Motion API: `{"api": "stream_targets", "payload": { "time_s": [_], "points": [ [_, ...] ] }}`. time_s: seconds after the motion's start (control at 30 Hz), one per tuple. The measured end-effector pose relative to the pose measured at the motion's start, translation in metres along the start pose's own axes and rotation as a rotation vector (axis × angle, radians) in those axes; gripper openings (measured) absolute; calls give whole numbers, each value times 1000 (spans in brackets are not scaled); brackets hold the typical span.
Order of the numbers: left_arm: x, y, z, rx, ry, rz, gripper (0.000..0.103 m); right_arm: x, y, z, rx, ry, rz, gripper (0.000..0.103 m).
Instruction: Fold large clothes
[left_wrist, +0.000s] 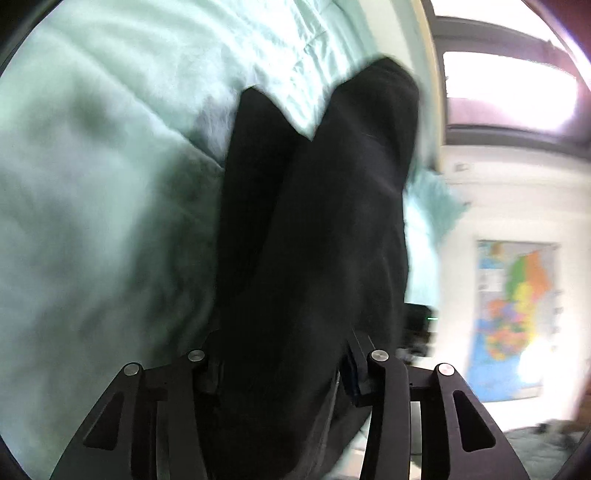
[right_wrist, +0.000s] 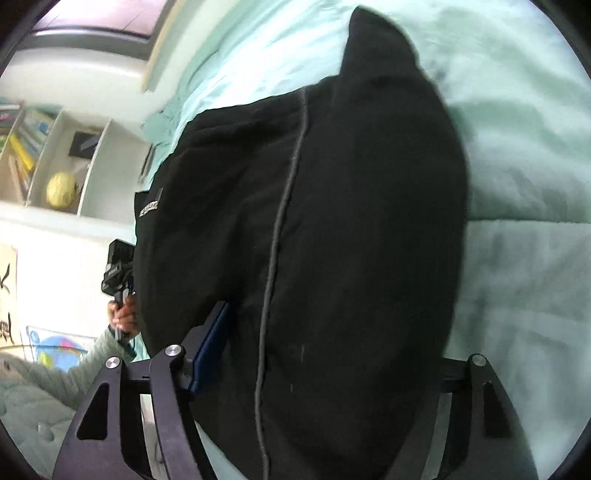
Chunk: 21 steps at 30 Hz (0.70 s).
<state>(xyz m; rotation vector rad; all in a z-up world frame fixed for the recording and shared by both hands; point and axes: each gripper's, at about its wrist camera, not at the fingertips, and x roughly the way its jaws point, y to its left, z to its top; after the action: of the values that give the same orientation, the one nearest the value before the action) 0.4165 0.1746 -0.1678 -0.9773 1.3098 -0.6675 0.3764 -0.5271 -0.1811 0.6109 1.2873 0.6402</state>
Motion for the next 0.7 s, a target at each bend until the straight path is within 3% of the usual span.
{"api": "stream_targets", "payload": {
  "time_s": [0.1,0.23,0.27,0.3,0.37,0.43,0.57,0.7],
  "points": [
    [12,6,7,-11,17,25,50,14,2,4,-5,55,-24,88],
    [28,5,15,-34,-2,61,55,35,-1,16,39,57,-42,90],
    [26,0,12,-13,-17,82,50,34,-2,16,49,48,-44,89],
    [24,-7,8,21,-26,96,43,31,0,14,51,34,-48,86],
    [17,-18,-3,63,-42,90,37,23,13,8,11,7,-76,68],
    [8,-28,-11,67,-65,60,35,11,29,0,-27,-23,-108,57],
    [-7,-61,-36,111,-114,16,34,-13,62,-12,-81,-76,-142,48],
    [-21,-104,-70,185,-150,-17,34,-26,107,-28,-164,-118,-157,45]
  ]
}}
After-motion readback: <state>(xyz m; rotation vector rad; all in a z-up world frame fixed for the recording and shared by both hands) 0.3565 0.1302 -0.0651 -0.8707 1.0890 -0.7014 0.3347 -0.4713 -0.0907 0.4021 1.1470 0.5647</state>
